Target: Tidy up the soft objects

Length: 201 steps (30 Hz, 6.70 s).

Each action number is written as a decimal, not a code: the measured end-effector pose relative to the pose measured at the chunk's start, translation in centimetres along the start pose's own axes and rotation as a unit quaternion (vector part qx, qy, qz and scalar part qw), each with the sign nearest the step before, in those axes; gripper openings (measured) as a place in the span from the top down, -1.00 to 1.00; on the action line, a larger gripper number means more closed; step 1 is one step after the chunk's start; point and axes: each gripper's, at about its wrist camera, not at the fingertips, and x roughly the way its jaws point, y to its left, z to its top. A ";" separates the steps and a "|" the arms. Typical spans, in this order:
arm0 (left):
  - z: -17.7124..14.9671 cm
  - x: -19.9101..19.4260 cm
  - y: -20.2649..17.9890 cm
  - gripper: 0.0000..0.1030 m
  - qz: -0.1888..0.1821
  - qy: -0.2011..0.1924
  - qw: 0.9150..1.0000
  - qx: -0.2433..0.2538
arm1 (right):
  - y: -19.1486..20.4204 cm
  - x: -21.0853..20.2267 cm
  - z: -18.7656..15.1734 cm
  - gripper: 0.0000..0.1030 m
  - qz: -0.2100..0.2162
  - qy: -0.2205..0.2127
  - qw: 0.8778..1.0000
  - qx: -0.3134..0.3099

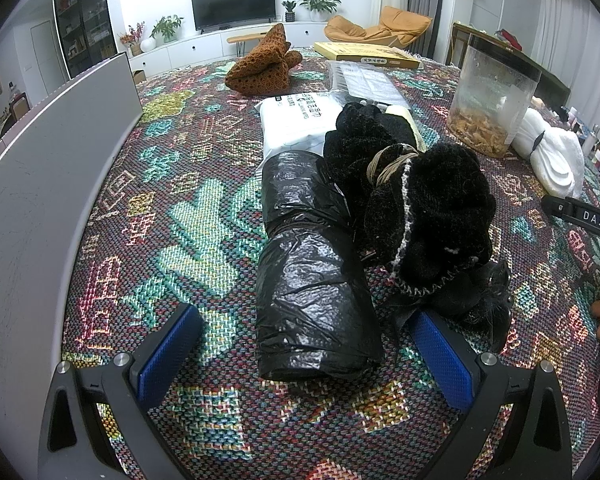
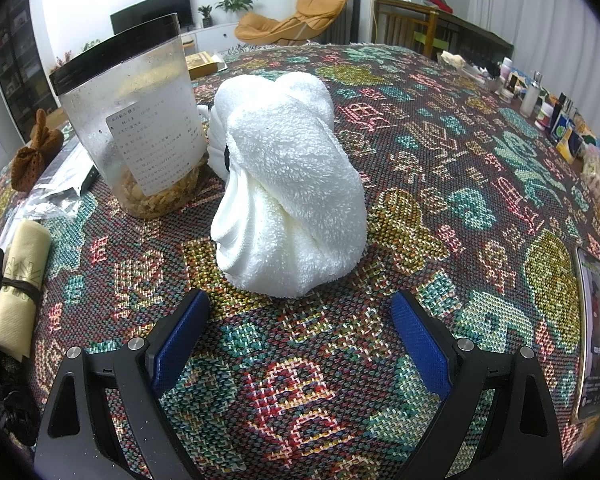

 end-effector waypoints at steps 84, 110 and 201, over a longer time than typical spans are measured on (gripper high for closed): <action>12.5 -11.6 11.0 -0.25 -0.097 0.017 0.995 -0.010 | -2.3 4.0 7.8 -0.02 0.149 0.087 0.985 0.011; -3.1 -22.2 26.4 -0.34 0.030 -0.029 0.993 -0.108 | 24.0 -27.7 -2.0 0.13 0.420 0.004 0.891 -0.172; -2.3 -0.7 2.5 -1.00 -0.007 0.001 1.000 0.010 | 1.9 -3.3 -4.8 -0.74 -0.011 0.005 1.000 0.008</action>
